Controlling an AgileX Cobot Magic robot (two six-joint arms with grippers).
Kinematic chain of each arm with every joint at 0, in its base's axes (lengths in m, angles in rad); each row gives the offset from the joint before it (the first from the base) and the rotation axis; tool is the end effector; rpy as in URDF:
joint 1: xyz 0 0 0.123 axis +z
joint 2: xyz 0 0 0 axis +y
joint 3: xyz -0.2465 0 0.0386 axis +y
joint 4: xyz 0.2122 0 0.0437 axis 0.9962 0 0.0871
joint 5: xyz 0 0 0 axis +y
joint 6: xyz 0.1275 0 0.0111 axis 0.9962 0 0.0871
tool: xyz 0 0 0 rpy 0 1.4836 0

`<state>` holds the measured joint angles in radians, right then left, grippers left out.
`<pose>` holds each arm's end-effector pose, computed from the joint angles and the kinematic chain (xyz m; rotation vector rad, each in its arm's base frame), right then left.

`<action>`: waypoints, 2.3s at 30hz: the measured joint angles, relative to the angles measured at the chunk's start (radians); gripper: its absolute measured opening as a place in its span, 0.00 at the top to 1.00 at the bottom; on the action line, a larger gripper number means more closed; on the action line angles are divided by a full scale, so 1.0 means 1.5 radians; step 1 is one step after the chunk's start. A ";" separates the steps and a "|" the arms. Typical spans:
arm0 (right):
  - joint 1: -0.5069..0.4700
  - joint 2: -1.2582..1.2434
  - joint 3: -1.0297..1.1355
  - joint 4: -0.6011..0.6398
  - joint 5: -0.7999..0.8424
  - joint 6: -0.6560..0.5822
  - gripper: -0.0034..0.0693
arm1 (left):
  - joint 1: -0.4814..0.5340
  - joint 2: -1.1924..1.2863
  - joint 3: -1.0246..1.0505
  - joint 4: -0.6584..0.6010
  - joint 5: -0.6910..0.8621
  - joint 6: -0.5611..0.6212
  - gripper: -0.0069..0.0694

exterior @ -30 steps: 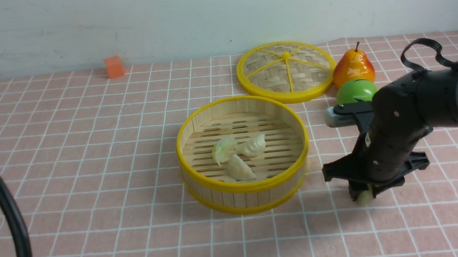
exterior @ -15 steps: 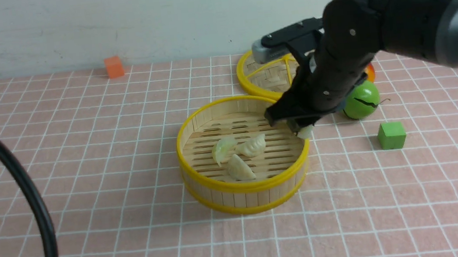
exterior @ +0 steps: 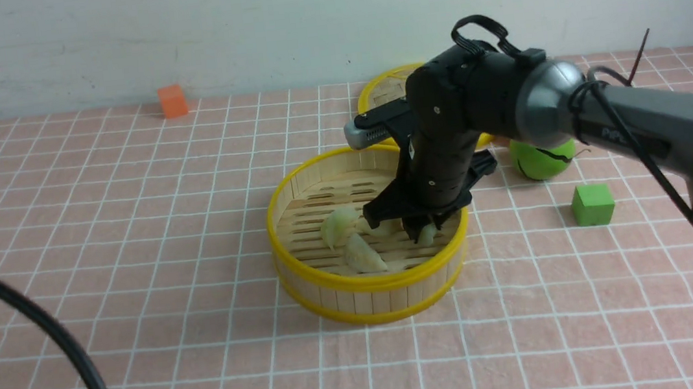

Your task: Put the dumplings into the steamer on the table with the pink tablecloth.

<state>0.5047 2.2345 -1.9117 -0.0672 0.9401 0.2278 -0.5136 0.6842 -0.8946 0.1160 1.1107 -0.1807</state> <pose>0.3943 0.2099 0.1496 -0.4184 2.7165 0.1172 0.1106 -0.0471 0.3035 0.4068 2.3483 -0.1832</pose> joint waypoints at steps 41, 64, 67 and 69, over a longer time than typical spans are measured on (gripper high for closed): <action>0.084 -0.915 0.639 0.056 -0.257 -0.100 0.97 | 0.000 -0.409 0.306 0.005 -0.261 -0.138 0.87; 0.053 -0.979 0.758 0.012 -0.327 -0.098 0.97 | 0.000 -0.409 0.306 0.005 -0.261 -0.138 0.83; -0.005 -1.049 0.852 0.003 -0.411 -0.097 0.97 | 0.000 -0.409 0.306 0.005 -0.261 -0.138 0.83; -0.046 -1.095 0.910 0.003 -0.458 -0.097 0.98 | 0.000 -0.409 0.306 0.006 -0.261 -0.138 0.83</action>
<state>0.4357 0.5915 -0.5470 -0.0627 0.2530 0.0827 -0.5136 0.0708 -0.4363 0.1249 0.7186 -0.3877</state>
